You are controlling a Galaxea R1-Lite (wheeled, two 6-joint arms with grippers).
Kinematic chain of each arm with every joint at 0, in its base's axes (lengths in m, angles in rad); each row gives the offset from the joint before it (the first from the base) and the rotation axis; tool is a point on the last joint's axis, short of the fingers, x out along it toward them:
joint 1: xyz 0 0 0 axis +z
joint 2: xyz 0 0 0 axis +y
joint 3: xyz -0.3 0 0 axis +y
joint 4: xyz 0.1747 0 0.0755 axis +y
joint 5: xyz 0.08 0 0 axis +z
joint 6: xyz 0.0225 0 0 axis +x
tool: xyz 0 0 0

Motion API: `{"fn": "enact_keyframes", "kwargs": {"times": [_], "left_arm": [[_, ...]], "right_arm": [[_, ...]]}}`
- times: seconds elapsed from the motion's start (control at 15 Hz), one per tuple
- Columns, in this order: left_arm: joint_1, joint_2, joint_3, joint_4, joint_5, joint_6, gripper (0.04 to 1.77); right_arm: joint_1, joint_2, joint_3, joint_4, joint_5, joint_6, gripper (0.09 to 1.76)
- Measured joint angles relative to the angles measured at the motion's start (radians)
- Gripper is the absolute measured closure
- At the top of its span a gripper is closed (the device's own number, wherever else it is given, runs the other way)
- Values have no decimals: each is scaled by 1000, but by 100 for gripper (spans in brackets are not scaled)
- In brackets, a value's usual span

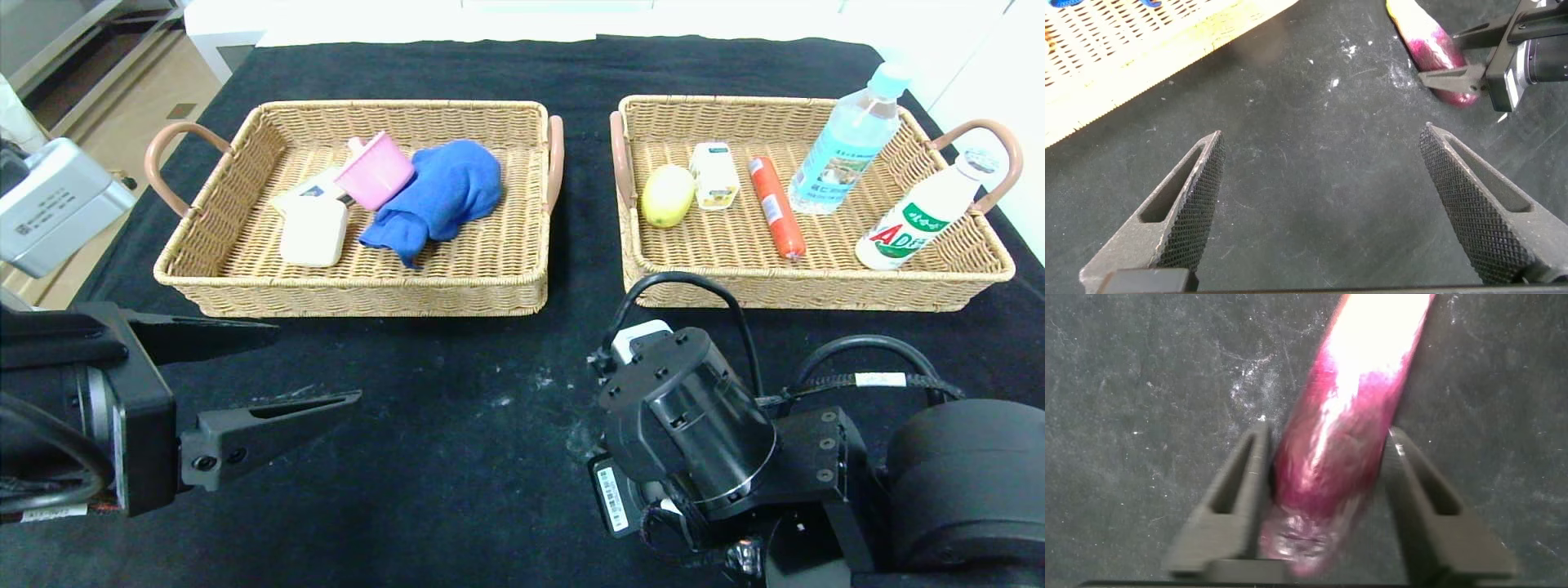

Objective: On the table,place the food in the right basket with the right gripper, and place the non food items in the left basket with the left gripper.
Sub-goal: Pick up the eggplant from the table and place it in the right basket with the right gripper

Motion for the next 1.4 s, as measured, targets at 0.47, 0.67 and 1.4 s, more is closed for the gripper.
{"fn": "enact_keyframes", "kwargs": {"times": [0.47, 0.67, 1.4], "left_arm": [[0, 2, 0, 0, 0, 0, 9], [0, 2, 0, 0, -1, -1, 9], [0, 7, 1, 0, -1, -1, 9]], "right_arm": [[0, -1, 0, 0, 1, 0, 104], [0, -4, 0, 0, 5, 0, 104], [-2, -155, 12, -12, 189, -19, 104]]}}
